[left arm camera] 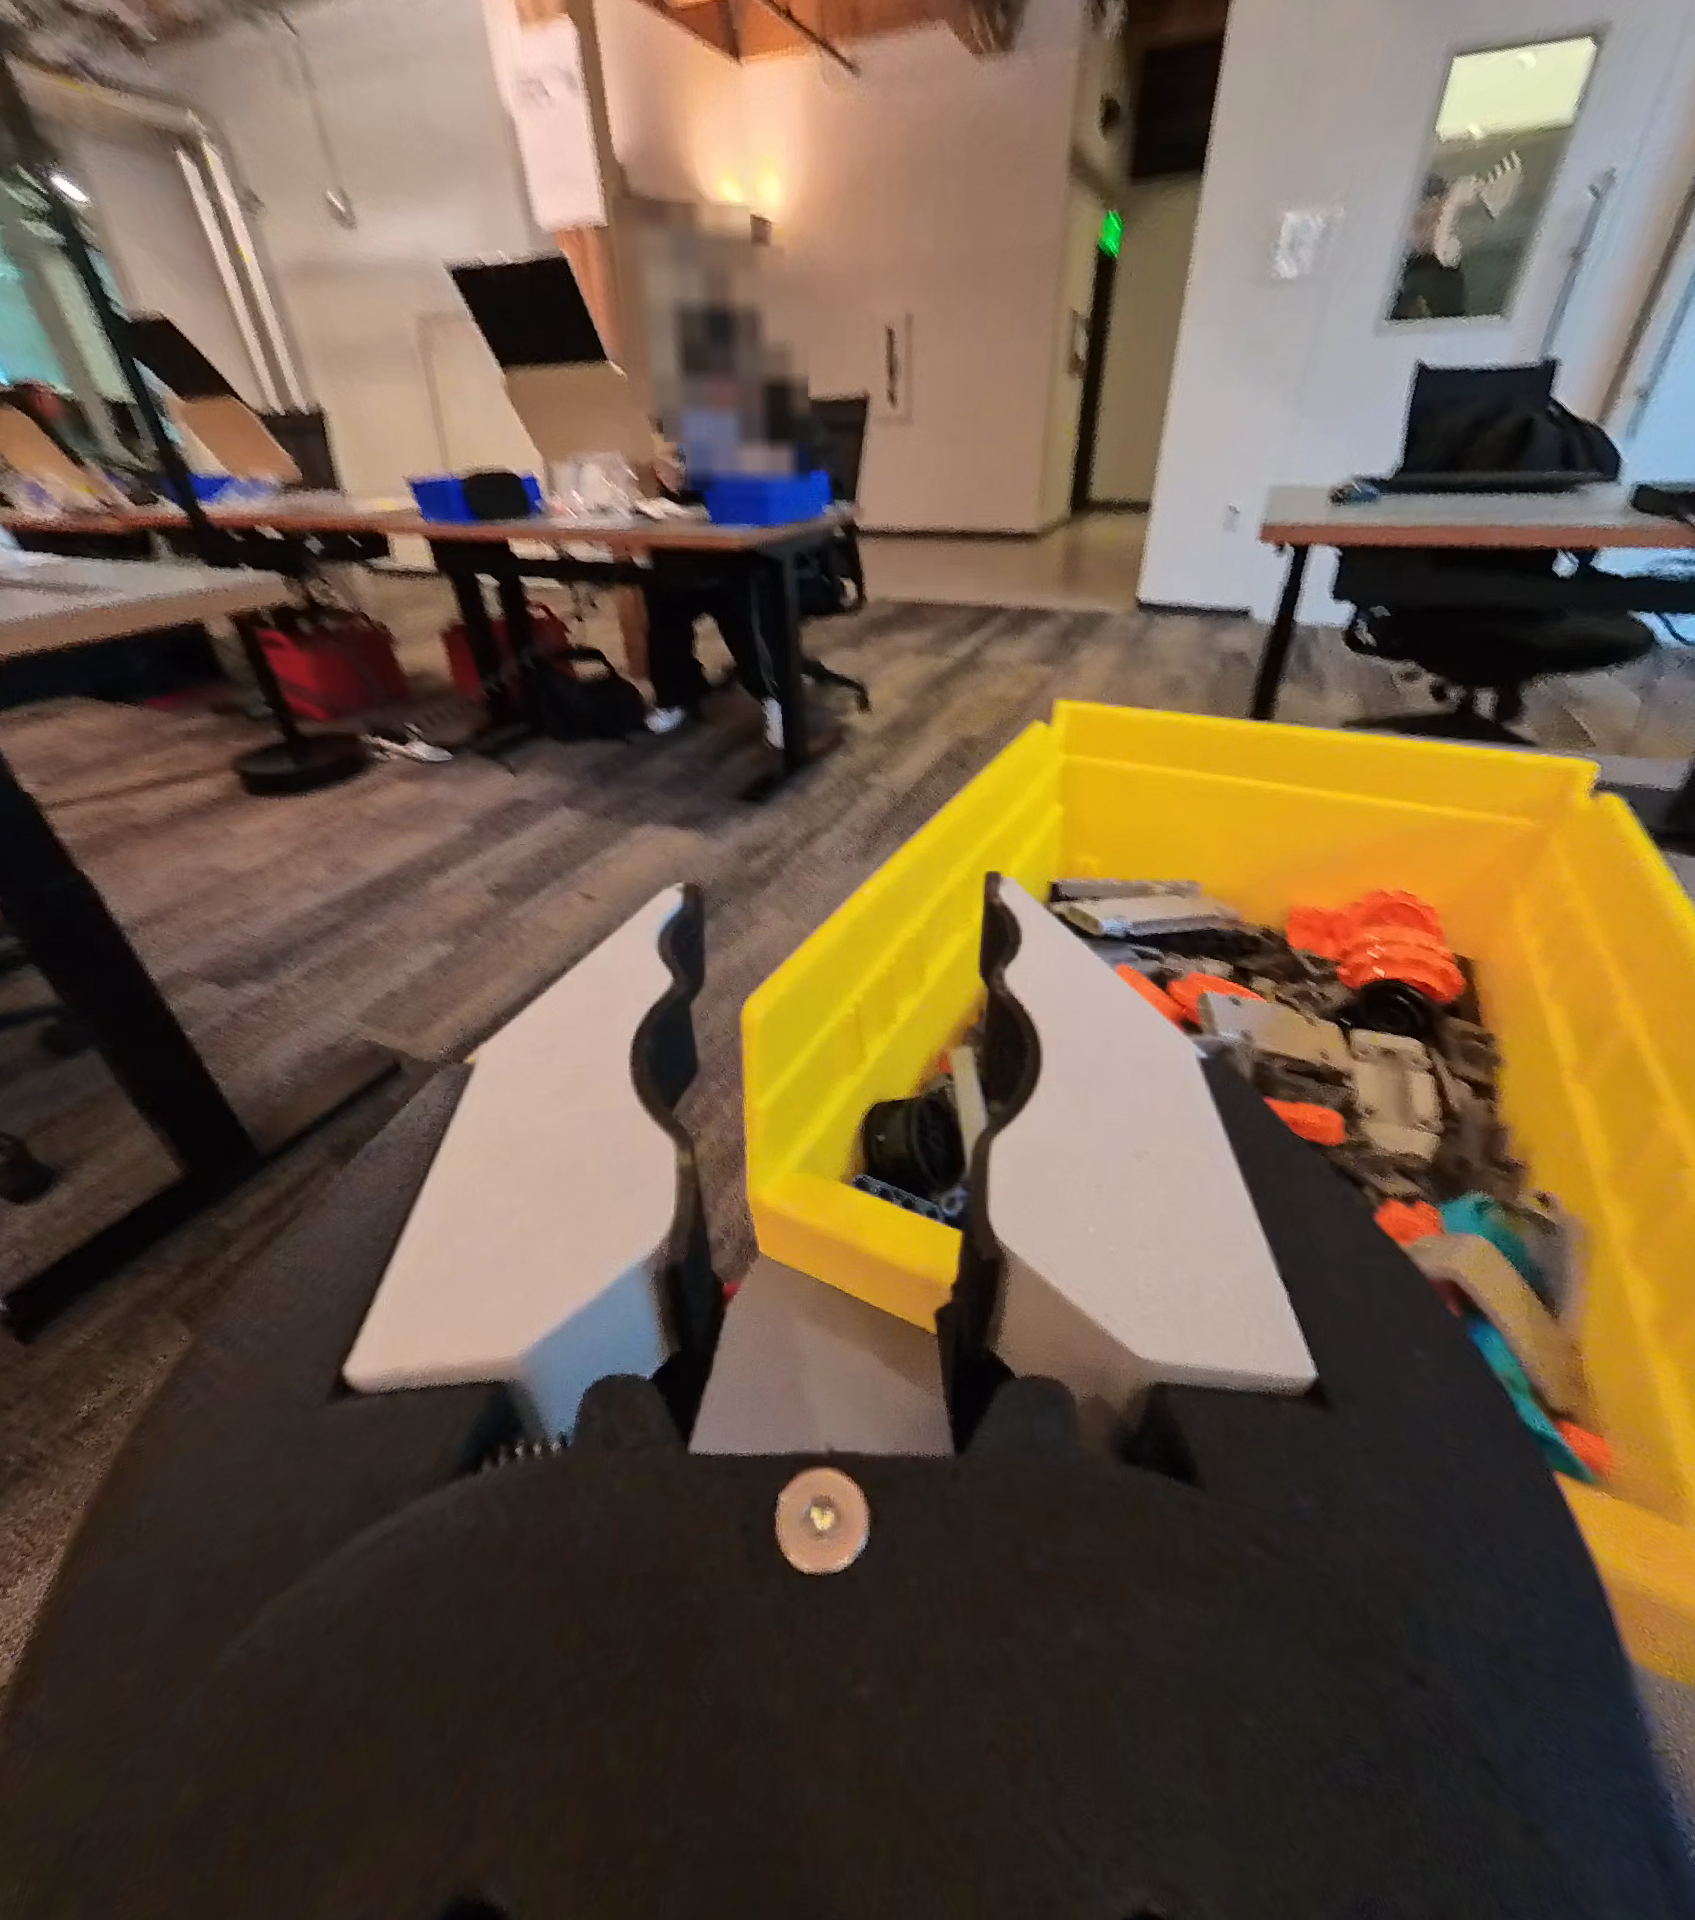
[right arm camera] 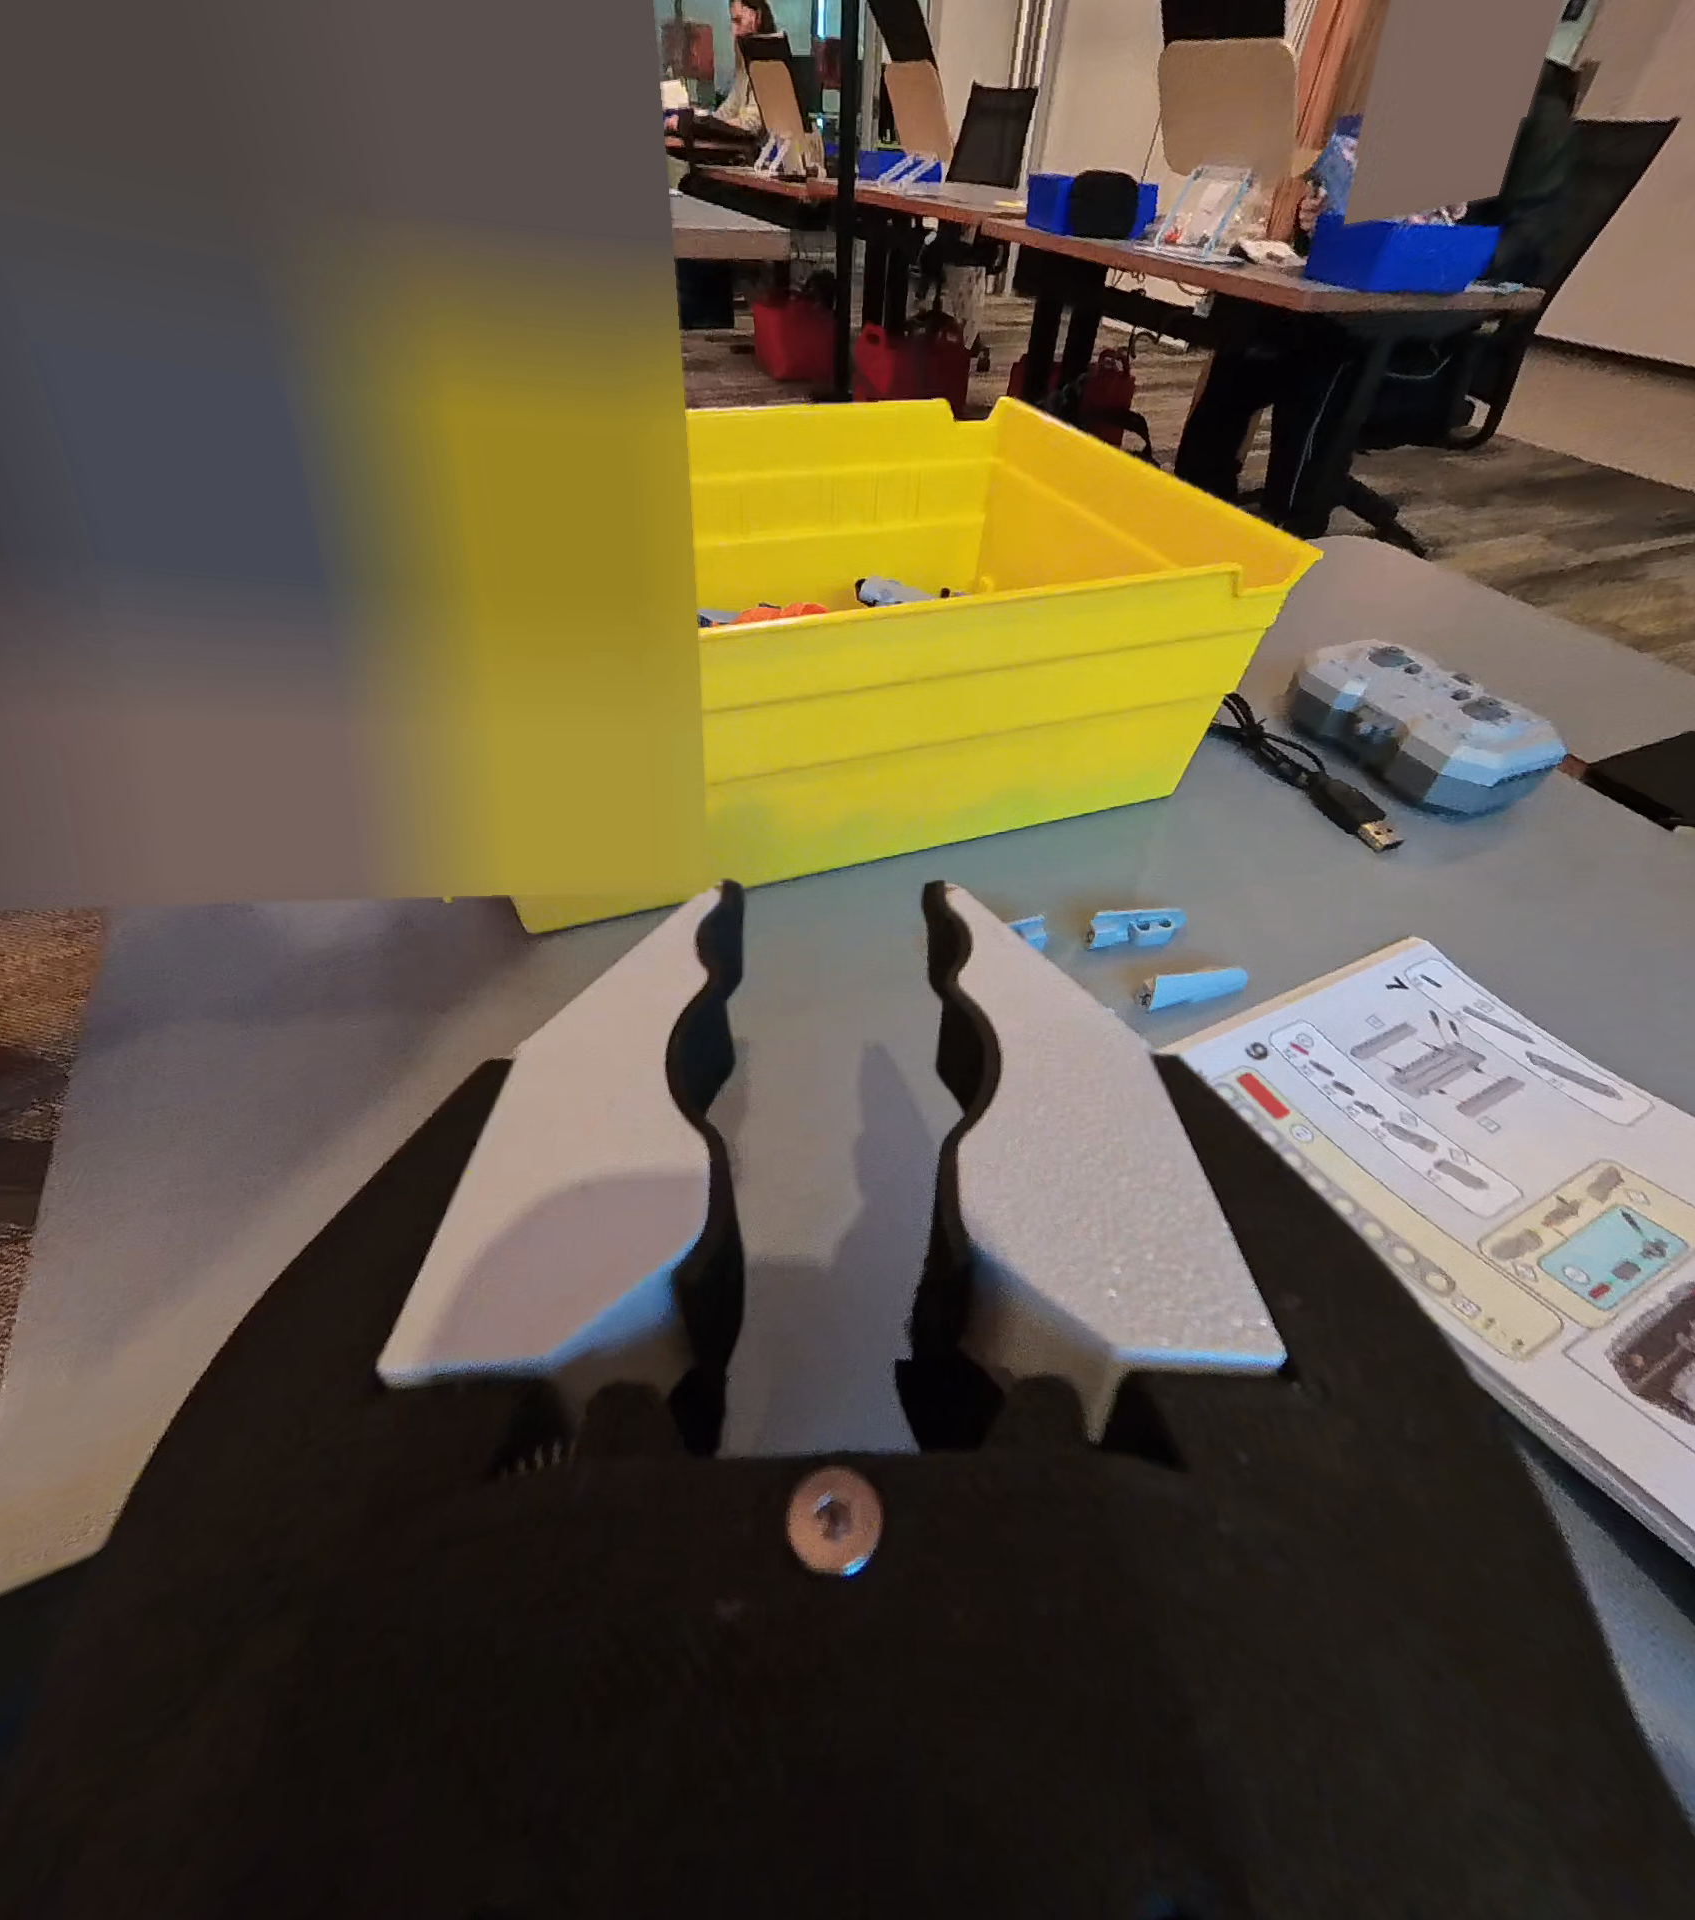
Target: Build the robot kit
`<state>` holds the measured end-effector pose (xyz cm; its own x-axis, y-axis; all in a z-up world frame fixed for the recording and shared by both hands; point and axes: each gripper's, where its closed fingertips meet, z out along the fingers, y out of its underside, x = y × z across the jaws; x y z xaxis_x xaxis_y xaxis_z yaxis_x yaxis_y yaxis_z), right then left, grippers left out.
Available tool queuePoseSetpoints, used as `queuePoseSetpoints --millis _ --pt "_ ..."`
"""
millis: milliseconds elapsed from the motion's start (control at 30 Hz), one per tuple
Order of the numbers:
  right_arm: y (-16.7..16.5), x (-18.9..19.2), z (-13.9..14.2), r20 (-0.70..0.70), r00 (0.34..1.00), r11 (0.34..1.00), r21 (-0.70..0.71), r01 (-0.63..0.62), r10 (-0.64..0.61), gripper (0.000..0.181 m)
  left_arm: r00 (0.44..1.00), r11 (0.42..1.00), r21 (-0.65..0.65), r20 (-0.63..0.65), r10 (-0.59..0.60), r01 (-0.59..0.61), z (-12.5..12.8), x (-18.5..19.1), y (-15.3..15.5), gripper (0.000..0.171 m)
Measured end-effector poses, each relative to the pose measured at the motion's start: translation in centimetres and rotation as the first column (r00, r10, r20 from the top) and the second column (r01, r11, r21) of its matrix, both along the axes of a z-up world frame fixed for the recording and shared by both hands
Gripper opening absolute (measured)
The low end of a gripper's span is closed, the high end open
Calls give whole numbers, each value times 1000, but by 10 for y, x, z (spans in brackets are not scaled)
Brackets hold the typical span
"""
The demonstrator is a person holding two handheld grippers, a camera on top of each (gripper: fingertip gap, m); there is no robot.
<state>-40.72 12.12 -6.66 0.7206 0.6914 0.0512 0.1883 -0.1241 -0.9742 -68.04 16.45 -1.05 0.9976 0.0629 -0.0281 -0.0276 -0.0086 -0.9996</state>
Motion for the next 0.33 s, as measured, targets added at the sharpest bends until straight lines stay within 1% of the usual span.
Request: queuePoseSetpoints --millis 67,100,167,200,233,267,300,333 --pt "7 -1 1 -29 1000 1000 11 12 -11 45 999 997 61 5 42 -42 -3 -8 3 52" --pt "11 -1 1 -52 998 1000 8 28 -28 48 998 996 70 17 57 -58 -8 -12 4 53" --pt "21 0 2 -150 985 996 -55 77 -84 49 993 992 54 43 111 -113 -19 -22 9 52" --pt "24 -4 4 -214 972 993 -88 78 -96 49 982 982 30 38 186 -187 -27 -33 9 46" --pt "28 -7 3 -238 966 991 -108 80 -104 48 964 964 9 8 265 -266 -34 -44 7 42" --pt "30 -11 -2 -212 972 991 -110 76 -98 47 953 954 6 -40 299 -299 -36 -47 7 42" --pt "32 -13 -10 -154 984 991 -108 77 -93 47 942 944 -3 -74 328 -329 -38 -51 7 42" --pt "34 -12 -16 -108 989 990 -108 87 -99 47 932 935 -5 -84 352 -354 -39 -54 5 42"
